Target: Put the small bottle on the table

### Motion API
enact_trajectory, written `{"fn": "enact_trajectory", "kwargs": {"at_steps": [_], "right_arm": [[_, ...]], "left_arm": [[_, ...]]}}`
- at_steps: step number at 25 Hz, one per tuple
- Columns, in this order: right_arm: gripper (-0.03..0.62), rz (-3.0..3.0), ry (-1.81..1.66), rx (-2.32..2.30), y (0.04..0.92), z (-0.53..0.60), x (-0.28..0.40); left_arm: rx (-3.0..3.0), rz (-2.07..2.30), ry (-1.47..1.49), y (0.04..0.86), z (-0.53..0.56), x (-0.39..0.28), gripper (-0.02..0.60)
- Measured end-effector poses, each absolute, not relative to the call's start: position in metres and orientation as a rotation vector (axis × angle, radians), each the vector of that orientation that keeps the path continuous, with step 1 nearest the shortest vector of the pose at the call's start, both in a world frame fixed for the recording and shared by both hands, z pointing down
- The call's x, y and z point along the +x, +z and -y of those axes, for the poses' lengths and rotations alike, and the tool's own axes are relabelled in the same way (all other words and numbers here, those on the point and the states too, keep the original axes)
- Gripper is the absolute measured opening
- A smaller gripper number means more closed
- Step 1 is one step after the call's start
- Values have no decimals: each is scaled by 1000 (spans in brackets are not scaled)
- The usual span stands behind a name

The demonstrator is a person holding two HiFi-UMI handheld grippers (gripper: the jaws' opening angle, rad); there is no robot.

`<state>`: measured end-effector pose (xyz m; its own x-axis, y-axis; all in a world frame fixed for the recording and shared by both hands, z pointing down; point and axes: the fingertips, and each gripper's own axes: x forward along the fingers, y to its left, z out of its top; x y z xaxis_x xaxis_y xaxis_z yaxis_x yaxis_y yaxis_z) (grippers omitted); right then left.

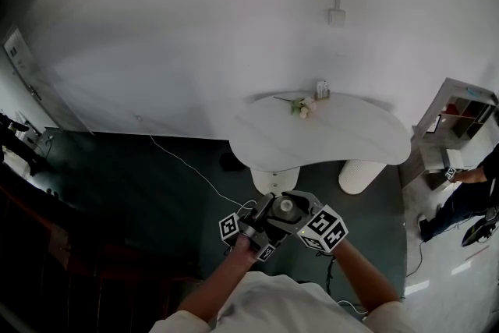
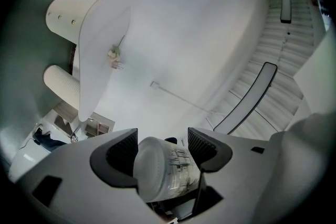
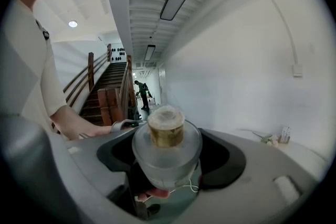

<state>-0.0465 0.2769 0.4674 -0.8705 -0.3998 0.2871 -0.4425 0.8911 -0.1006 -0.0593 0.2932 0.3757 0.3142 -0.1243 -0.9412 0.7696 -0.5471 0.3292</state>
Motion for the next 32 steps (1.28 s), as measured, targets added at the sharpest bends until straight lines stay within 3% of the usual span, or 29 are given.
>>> {"fn": "enact_trajectory", "kwargs": {"at_steps": [32], "right_arm": [[348,2713,288,905,472,-71,-121]], "left_arm": [[1623,-714,-1234,379,-83,-138,281]]}}
